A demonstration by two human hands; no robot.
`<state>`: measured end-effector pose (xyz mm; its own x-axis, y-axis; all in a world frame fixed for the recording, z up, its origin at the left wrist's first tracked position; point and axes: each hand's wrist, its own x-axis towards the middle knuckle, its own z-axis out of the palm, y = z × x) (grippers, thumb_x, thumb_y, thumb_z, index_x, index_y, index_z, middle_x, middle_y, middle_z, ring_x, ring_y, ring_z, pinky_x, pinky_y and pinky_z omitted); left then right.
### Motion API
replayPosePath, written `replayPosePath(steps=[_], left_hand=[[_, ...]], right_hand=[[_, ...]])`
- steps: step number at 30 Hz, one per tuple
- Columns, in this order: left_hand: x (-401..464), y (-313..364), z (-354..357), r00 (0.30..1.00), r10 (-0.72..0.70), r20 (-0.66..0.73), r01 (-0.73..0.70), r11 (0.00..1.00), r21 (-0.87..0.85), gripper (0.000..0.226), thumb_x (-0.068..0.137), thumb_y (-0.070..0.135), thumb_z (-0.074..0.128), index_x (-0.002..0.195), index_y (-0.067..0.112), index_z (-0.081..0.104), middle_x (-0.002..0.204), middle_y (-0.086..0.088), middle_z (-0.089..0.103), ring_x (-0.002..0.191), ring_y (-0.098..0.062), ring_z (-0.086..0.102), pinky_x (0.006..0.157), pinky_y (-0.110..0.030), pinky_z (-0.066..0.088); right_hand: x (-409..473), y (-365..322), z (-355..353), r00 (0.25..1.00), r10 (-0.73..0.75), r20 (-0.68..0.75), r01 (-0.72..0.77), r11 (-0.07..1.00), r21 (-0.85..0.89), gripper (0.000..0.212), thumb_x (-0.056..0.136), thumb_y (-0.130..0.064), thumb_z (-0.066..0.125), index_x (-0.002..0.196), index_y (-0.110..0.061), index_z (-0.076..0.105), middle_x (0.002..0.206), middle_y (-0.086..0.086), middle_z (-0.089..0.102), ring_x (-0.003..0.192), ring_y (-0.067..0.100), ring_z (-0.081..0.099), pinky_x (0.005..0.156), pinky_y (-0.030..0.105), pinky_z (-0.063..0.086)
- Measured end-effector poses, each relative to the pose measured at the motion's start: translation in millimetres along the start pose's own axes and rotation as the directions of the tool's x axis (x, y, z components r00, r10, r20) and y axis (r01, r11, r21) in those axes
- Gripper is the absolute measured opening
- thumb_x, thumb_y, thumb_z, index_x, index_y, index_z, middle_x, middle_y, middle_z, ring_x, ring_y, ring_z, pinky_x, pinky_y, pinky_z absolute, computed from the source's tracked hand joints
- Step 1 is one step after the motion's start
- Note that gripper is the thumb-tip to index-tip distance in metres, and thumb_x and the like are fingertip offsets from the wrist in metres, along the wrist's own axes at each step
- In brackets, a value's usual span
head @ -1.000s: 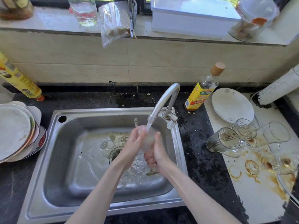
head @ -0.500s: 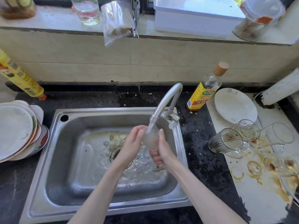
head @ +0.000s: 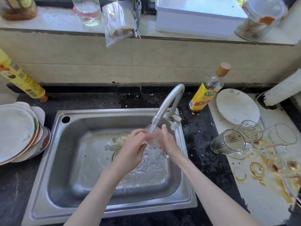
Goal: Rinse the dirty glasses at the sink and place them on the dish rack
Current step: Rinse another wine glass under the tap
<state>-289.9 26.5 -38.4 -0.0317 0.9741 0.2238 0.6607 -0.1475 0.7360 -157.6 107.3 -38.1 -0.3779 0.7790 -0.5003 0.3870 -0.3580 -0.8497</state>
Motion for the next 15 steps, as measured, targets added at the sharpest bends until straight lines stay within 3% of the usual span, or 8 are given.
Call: replayPosePath(steps=[2,5,6,9,12,15], left_hand=[[-1.4,-0.4,-1.0,0.992,0.035,0.125,-0.031,0.999,-0.032,0.039,0.078,-0.006,0.049,0.103,0.023,0.057,0.103,0.005,0.065,0.106,-0.008,0.051,0.091,-0.017,0.036],[-0.2,-0.8,-2.8,0.949,-0.029,0.314,0.066,0.992,-0.108,0.036,0.083,-0.007,0.050,0.104,0.017,0.067,0.094,0.014,0.065,0.092,0.006,0.056,0.083,-0.010,0.042],[1.3,-0.6,-4.4,0.938,-0.091,0.335,0.138,0.983,-0.119,0.033,0.083,-0.008,0.054,0.101,0.014,0.070,0.091,0.017,0.065,0.087,0.010,0.058,0.080,-0.009,0.044],[7.4,3.9,-10.2,0.930,-0.278,0.242,0.328,0.923,-0.199,0.023,0.077,-0.004,0.068,0.078,0.018,0.072,0.074,0.023,0.064,0.070,0.012,0.058,0.069,-0.008,0.042],[10.8,12.5,-9.4,0.907,-0.401,0.130,0.421,0.878,-0.229,0.027,0.074,0.006,0.075,0.066,0.024,0.056,0.062,0.013,0.060,0.058,0.008,0.053,0.059,-0.010,0.039],[10.8,20.1,-7.1,0.901,-0.388,0.195,0.433,0.835,-0.338,0.016,0.080,0.010,0.071,0.081,0.019,0.057,0.071,0.008,0.062,0.061,0.007,0.055,0.062,-0.013,0.041]], right_hand=[[4.9,-0.2,-2.1,0.999,0.016,0.031,-0.014,0.998,-0.060,0.063,0.099,-0.050,0.014,0.082,-0.025,0.069,0.084,-0.001,0.067,0.085,0.016,0.063,0.082,0.032,0.049],[9.3,1.4,-1.2,0.997,0.024,0.076,-0.006,0.975,-0.224,0.085,0.087,-0.071,0.011,0.091,-0.010,0.070,0.087,0.005,0.069,0.088,0.017,0.064,0.085,0.033,0.047],[9.6,3.4,-3.0,0.995,0.007,0.101,0.016,0.974,-0.228,0.084,0.088,-0.069,0.012,0.093,-0.008,0.069,0.085,0.001,0.069,0.086,0.012,0.063,0.081,0.028,0.049],[2.6,4.5,-7.8,0.981,-0.057,0.186,0.077,0.992,-0.104,0.047,0.101,-0.041,0.025,0.092,-0.010,0.059,0.069,-0.011,0.053,0.057,0.000,0.044,0.052,0.009,0.034],[-1.0,11.2,-6.7,0.965,-0.087,0.246,0.119,0.986,-0.120,0.035,0.099,-0.043,0.035,0.120,-0.022,0.053,0.089,-0.018,0.048,0.070,-0.006,0.043,0.063,0.013,0.034],[1.0,9.2,-1.4,0.976,-0.114,0.184,0.149,0.971,-0.187,0.038,0.098,-0.048,0.027,0.095,-0.026,0.058,0.080,-0.015,0.053,0.068,-0.001,0.047,0.064,0.021,0.035]])
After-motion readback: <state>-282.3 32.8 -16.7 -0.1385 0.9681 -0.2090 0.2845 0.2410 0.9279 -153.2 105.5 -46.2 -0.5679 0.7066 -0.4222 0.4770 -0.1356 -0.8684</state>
